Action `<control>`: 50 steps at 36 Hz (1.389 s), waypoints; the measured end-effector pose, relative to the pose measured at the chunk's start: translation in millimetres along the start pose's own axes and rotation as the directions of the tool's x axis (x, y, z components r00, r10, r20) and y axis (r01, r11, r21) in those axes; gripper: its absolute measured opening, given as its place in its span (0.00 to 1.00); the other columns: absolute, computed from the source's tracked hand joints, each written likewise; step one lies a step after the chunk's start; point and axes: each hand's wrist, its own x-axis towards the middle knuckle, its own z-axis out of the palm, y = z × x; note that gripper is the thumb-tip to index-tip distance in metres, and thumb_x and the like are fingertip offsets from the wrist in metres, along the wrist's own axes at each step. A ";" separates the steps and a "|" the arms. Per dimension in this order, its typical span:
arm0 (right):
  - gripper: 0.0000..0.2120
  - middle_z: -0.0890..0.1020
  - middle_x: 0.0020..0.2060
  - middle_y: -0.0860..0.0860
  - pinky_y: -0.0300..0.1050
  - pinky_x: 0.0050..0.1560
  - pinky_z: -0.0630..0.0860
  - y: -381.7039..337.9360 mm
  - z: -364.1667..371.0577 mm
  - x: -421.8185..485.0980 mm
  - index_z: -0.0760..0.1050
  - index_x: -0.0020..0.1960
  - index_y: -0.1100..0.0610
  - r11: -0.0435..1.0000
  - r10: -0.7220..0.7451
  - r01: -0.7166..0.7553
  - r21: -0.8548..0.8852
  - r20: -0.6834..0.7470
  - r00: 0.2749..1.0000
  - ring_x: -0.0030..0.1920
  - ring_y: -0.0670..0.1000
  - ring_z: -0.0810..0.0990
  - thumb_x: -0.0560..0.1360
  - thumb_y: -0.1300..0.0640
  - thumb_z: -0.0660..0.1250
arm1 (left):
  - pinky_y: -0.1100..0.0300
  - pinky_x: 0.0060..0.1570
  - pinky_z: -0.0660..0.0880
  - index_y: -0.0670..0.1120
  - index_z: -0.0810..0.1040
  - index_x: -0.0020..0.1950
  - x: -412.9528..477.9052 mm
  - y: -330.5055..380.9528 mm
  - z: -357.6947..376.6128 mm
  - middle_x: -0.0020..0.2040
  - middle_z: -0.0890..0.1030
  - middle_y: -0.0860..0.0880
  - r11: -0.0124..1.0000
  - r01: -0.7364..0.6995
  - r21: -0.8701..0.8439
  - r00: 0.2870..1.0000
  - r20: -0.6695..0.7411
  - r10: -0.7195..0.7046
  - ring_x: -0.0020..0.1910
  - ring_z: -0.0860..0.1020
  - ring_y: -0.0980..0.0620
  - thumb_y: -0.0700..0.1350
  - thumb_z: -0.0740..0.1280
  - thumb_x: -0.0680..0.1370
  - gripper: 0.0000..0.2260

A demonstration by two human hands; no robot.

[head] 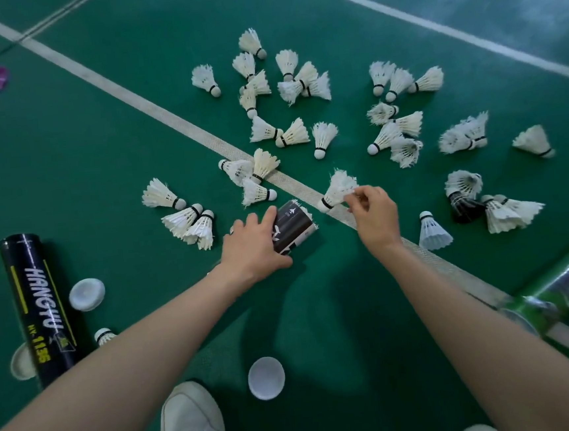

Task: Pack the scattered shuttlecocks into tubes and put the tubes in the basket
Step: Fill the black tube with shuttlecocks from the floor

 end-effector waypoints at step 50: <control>0.36 0.73 0.67 0.51 0.49 0.63 0.64 -152.8 -174.6 -152.5 0.29 0.75 0.45 0.909 -0.216 0.371 -0.191 0.547 0.809 0.66 0.56 0.72 0.78 0.35 0.45 | 0.45 0.50 0.76 0.53 0.64 0.64 -129.7 94.7 -57.4 0.56 0.77 0.55 0.731 -0.426 -0.533 0.892 -0.382 0.242 0.54 0.77 0.50 0.51 0.77 0.67 0.31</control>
